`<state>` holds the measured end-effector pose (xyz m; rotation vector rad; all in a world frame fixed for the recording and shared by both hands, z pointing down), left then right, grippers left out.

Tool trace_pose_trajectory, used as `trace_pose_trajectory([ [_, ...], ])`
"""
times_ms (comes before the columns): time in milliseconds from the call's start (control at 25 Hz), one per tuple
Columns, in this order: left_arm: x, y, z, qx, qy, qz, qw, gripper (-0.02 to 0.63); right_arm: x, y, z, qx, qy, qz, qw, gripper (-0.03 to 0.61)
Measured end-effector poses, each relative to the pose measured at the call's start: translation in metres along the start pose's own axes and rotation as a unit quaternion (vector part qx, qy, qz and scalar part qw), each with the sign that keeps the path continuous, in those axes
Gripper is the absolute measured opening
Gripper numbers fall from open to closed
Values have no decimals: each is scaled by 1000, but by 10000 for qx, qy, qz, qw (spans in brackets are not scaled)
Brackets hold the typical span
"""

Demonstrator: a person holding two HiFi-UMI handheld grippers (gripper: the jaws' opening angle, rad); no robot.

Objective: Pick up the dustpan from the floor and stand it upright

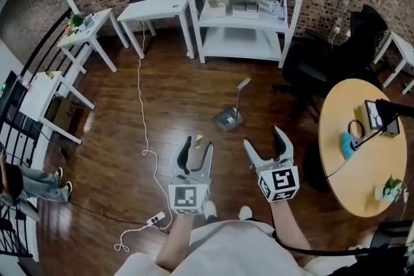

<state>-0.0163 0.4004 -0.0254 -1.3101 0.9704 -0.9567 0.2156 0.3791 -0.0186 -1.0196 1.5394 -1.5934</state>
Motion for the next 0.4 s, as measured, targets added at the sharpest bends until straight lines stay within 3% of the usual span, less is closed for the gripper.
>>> trace_pose_trajectory([
  [400, -3, -4, -43, -107, 5, 42, 9999, 239, 28, 8, -24, -183, -239, -86, 9995, 337],
])
Point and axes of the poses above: the fingertips, and each gripper's own axes: x forward along the fingers, z to its right, y out of its top, the point moved 9 cm from there along -x, backward along the fingers, and after that the axes turned 3 degrees about y, right-handed, at the moved point
